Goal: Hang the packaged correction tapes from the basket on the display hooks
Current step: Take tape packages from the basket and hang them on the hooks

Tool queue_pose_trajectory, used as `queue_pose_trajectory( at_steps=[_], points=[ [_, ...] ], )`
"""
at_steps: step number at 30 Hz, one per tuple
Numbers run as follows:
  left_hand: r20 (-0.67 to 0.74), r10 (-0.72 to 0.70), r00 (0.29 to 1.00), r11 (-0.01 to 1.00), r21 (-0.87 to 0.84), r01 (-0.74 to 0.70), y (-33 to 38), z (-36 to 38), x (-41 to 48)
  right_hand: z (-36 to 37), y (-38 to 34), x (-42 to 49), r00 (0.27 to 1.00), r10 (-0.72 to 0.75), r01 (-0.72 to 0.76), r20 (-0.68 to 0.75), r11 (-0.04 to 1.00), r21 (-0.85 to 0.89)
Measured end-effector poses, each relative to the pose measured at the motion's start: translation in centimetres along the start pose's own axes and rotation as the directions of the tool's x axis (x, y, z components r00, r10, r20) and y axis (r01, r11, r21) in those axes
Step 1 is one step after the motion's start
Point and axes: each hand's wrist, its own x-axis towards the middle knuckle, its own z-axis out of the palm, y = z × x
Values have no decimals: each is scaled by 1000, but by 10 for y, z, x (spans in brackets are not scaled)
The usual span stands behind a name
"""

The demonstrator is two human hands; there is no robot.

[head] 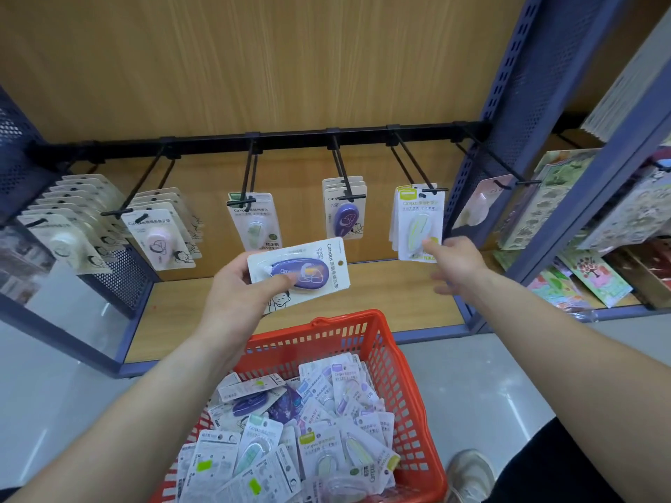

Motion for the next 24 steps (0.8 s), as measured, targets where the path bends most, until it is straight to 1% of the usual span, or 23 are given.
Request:
queue_pose_trajectory(
  at_steps=[2, 3, 4, 5, 6, 8, 10, 12, 14, 16, 18, 20, 22, 24],
  points=[
    [-15, 5, 1000, 1000, -7, -5, 1, -1, 0, 5, -1, -5, 998, 61, -60, 21, 995, -77],
    [-20, 9, 1000, 1000, -6, -9, 2, -1, 0, 9, -3, -11, 997, 58, -52, 52, 993, -106],
    [-23, 14, 1000, 1000, -4, -14, 3, -1, -1, 13, -7, -21, 994, 33, -19, 104, 991, -136],
    [-24, 15, 1000, 1000, -4, -16, 3, -2, 0, 18, -11, -30, 982, -8, 38, 186, 987, -157],
    [-21, 13, 1000, 1000, -5, -13, 3, -1, 0, 24, -15, -42, 956, -52, 101, 290, 982, -157],
    [-14, -2, 1000, 1000, -13, 2, 2, 0, 2, 37, -23, -66, 868, -126, 182, 481, 981, -72],
    [-16, -21, 1000, 999, -34, 20, -1, 2, 3, 51, -30, -87, 794, -195, 196, 576, 979, 61],
    [-5, -49, 999, 997, -64, 48, -3, 6, 3, 63, -31, -100, 769, -278, 225, 576, 961, 163],
    [28, -63, 998, 995, -78, 65, -5, 11, 1, 73, -29, -104, 779, -341, 254, 526, 939, 231],
    [50, -43, 998, 998, -33, 45, -7, 15, -1, 78, -28, -102, 796, -360, 251, 487, 928, 275],
    [57, 9, 998, 995, 96, -15, -8, 16, 0, 80, -28, -94, 802, -362, 253, 476, 926, 279],
    [66, 48, 997, 971, 231, -62, -9, 15, 4, 77, -26, -80, 819, -351, 269, 453, 933, 237],
    [83, 59, 995, 941, 329, -83, -8, 11, 7, 73, -23, -62, 856, -347, 308, 385, 938, 161],
    [96, 100, 990, 883, 451, -132, -8, 5, 11, 68, -20, -45, 884, -350, 331, 310, 937, 115]
  ],
)
